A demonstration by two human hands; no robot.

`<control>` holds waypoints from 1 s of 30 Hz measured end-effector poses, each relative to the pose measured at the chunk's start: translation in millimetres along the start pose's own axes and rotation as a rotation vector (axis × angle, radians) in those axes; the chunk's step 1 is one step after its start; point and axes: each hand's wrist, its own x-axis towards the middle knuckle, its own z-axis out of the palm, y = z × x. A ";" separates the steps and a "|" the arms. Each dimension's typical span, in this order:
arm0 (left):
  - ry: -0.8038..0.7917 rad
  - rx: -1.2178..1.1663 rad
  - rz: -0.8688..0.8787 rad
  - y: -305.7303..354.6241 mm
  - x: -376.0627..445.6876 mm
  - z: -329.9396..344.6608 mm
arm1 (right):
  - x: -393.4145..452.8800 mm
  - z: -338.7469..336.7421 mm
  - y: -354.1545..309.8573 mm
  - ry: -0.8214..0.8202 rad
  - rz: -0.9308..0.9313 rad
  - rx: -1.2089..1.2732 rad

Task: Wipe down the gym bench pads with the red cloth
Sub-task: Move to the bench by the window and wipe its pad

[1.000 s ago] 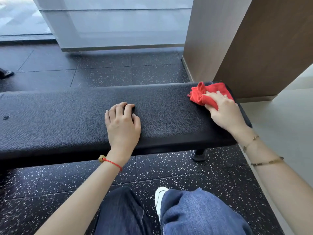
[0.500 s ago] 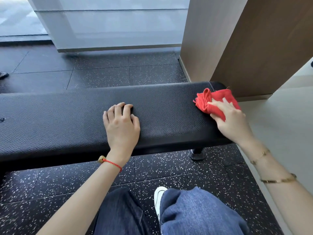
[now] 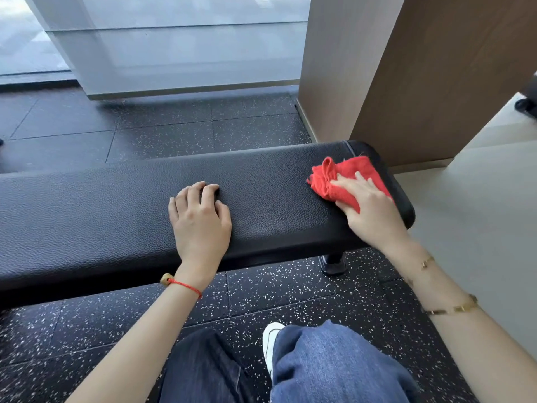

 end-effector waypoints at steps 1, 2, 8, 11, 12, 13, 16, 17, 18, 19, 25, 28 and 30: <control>0.001 -0.003 -0.001 -0.1 -0.1 0.4 | -14.3 -0.5 1.0 -0.019 -0.040 0.018; 0.003 -0.006 -0.002 -0.3 -0.1 0.8 | -24.9 -1.5 3.3 -0.033 -0.073 0.033; 0.013 -0.016 -0.003 0.2 -0.8 -0.8 | 6.5 -8.6 10.8 0.097 0.120 0.036; 0.017 -0.014 -0.004 1.3 -1.6 -1.0 | 22.2 -3.8 -4.1 0.066 0.160 -0.001; 0.017 -0.017 -0.006 1.4 -1.5 -0.9 | 20.2 0.4 -11.3 0.037 0.124 0.000; 0.017 -0.021 -0.010 1.4 -1.4 -0.9 | 14.9 5.0 -19.1 0.010 0.075 0.012; 0.014 -0.028 -0.012 0.5 -0.8 -1.0 | -16.4 16.4 -42.8 -0.071 -0.106 0.076; 0.009 -0.031 -0.013 0.1 -0.6 -1.3 | -27.3 18.4 -46.5 -0.095 -0.162 0.096; 0.006 -0.037 -0.014 -0.4 -0.4 -1.8 | -34.7 18.2 -46.4 -0.113 -0.198 0.115; 0.004 -0.043 -0.014 -0.8 -0.4 -2.4 | -36.9 15.6 -42.6 -0.123 -0.210 0.128; -0.011 -0.053 -0.001 -1.7 -0.9 -4.3 | 6.9 1.4 -15.6 0.017 0.086 0.056; -0.025 -0.050 0.007 -1.3 -0.4 -5.3 | 32.2 13.3 -40.1 -0.027 0.103 0.026; -0.035 -0.052 0.004 -1.9 0.4 -6.6 | 35.2 28.5 -68.7 -0.094 -0.025 0.033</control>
